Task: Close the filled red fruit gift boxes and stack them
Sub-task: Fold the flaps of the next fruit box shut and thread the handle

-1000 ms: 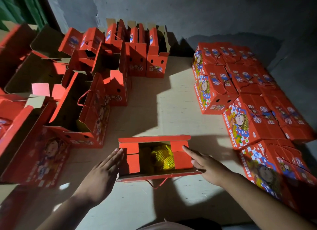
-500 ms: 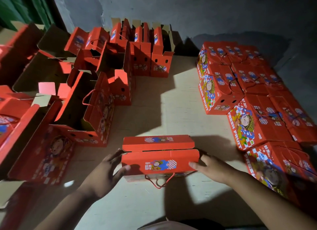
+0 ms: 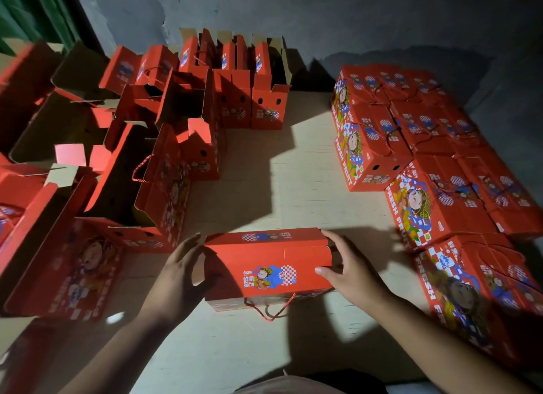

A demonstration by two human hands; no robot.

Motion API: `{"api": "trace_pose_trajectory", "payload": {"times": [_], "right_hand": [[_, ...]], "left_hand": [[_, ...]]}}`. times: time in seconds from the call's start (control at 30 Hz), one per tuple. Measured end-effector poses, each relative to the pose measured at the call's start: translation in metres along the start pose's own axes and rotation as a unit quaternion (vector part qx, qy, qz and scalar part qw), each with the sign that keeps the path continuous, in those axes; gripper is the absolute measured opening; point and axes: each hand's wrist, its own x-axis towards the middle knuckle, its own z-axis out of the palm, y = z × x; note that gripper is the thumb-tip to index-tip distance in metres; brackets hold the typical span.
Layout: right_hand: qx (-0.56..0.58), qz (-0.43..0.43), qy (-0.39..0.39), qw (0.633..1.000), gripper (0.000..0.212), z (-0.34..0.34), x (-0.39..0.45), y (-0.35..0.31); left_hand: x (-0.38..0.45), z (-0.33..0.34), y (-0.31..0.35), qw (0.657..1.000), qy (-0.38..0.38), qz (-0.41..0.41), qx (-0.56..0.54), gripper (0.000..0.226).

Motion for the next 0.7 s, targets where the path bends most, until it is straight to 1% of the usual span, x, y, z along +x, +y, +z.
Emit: {"api": "trace_pose_trajectory", "payload": {"times": [0.07, 0.1, 0.2, 0.23, 0.27, 0.37, 0.47, 0.5, 0.53, 0.57, 0.67, 0.7], "right_hand": [[-0.020, -0.002, 0.042, 0.999, 0.077, 0.004, -0.002, -0.001], [-0.025, -0.009, 0.058, 0.998, 0.074, 0.007, -0.003, 0.000], [-0.027, -0.034, 0.073, 0.996, 0.071, 0.012, -0.007, 0.001], [-0.034, -0.041, 0.068, 0.996, 0.071, 0.011, -0.009, 0.000], [-0.053, -0.054, 0.059, 0.995, 0.071, 0.010, -0.009, -0.001], [-0.158, -0.122, 0.011, 0.980, 0.067, 0.006, -0.009, -0.001], [-0.200, -0.147, -0.020, 0.968, 0.077, 0.006, -0.009, 0.000], [-0.209, -0.152, -0.022, 0.966, 0.081, 0.007, -0.009, 0.000], [-0.218, -0.157, -0.025, 0.963, 0.083, 0.007, -0.008, 0.001], [-0.227, -0.160, -0.027, 0.960, 0.085, 0.008, -0.008, 0.001], [-0.238, -0.162, -0.032, 0.957, 0.085, 0.010, -0.006, 0.002], [-0.237, -0.163, -0.032, 0.957, 0.085, 0.010, -0.006, 0.002]], "left_hand": [[0.000, -0.001, 0.003, 1.000, 0.010, 0.006, -0.020, 0.063], [0.000, -0.001, 0.003, 0.999, 0.011, 0.008, -0.035, 0.065], [0.000, 0.000, 0.000, 0.998, -0.014, 0.016, -0.055, 0.095], [0.001, 0.000, 0.001, 0.998, -0.024, 0.016, -0.047, 0.101], [0.003, 0.001, 0.002, 0.999, -0.032, 0.022, -0.032, 0.101], [0.006, 0.001, 0.010, 0.996, -0.043, 0.072, 0.029, 0.083], [0.006, 0.000, 0.018, 0.983, -0.075, 0.131, 0.105, 0.060], [0.006, 0.000, 0.020, 0.977, -0.088, 0.143, 0.129, 0.057], [0.005, 0.000, 0.021, 0.973, -0.100, 0.146, 0.149, 0.059], [0.004, 0.000, 0.021, 0.970, -0.111, 0.141, 0.166, 0.067], [0.001, 0.004, 0.019, 0.960, -0.141, 0.122, 0.208, 0.101], [-0.001, 0.007, 0.019, 0.958, -0.146, 0.120, 0.217, 0.108]]}}
